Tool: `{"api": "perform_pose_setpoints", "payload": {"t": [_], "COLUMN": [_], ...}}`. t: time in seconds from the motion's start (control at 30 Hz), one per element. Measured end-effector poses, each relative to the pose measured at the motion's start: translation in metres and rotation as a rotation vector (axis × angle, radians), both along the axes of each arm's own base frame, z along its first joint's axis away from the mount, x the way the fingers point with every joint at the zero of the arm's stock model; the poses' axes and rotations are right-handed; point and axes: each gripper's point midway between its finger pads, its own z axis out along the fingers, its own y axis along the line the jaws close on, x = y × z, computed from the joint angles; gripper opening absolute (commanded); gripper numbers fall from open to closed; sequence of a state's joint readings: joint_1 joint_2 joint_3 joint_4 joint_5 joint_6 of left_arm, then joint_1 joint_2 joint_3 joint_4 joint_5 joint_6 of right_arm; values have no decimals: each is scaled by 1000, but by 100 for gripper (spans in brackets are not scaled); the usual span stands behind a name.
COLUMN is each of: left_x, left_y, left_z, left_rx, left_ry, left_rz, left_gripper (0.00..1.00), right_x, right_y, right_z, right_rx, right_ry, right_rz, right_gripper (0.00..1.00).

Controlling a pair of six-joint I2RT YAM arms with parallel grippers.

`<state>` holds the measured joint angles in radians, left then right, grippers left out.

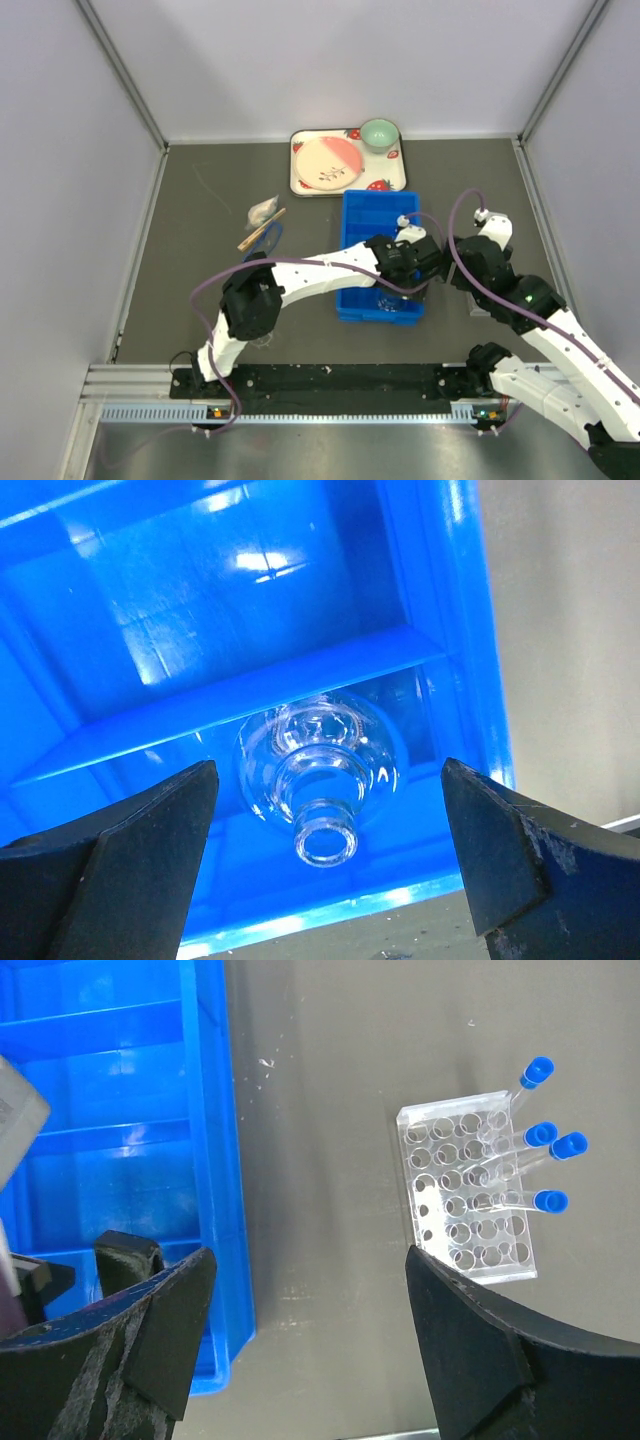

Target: Organize the chemistry lab equipment

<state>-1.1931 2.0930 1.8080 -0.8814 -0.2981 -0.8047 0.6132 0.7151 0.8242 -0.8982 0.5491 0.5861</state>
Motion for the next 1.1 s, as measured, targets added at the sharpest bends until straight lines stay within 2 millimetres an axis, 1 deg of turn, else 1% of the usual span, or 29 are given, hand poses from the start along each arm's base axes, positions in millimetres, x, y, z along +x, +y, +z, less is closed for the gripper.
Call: {"api": "perform_pose_setpoints", "payload": {"t": [0.07, 0.17, 0.23, 0.37, 0.43, 0.5, 0.57, 0.6, 0.67, 0.73, 0.8, 0.83, 0.9, 0.97, 1.0, 1.1], "left_x": [3, 7, 9, 11, 12, 14, 17, 18, 22, 25, 31, 32, 35, 35, 35, 34], "left_y": [0, 0, 3, 9, 16, 29, 42, 53, 72, 97, 126, 137, 164, 192, 202, 238], "left_z": [10, 33, 56, 116, 144, 169, 185, 192, 197, 194, 186, 183, 173, 163, 161, 156], "left_rx": [-5, -31, -59, -143, -180, -201, -215, -214, -210, -187, -157, -143, -113, -84, -80, -76], "left_ry": [-21, -66, -105, -198, -244, -291, -327, -343, -358, -363, -362, -360, -356, -349, -347, -348], "left_rz": [-12, -35, -57, -97, -107, -105, -94, -85, -66, -45, -9, 4, 38, 76, 91, 155], "left_gripper": [98, 98, 98, 98, 99, 99, 99, 99, 99, 99, 99, 99, 99, 99, 99, 99], "right_x": [0, 2, 4, 6, 8, 11, 16, 19, 24, 29, 32, 33, 35, 40, 42, 43], "right_y": [1, 2, 3, 4, 6, 10, 17, 20, 28, 40, 52, 58, 73, 91, 103, 147], "right_z": [0, -2, -1, 1, 9, 20, 31, 37, 44, 46, 47, 48, 54, 64, 69, 78], "right_rx": [-1, -4, -4, -10, -1, 14, 32, 40, 58, 80, 107, 124, 161, 199, 216, 255], "right_ry": [2, 6, 5, 7, -7, -24, -33, -38, -44, -39, -31, -27, -21, -18, -21, -13], "right_rz": [2, 3, 4, 9, 12, 22, 37, 45, 64, 97, 138, 163, 216, 276, 311, 445], "right_gripper": [79, 80, 80, 80, 80, 80, 80, 80, 80, 80, 80, 80, 80, 80, 80, 79]}}
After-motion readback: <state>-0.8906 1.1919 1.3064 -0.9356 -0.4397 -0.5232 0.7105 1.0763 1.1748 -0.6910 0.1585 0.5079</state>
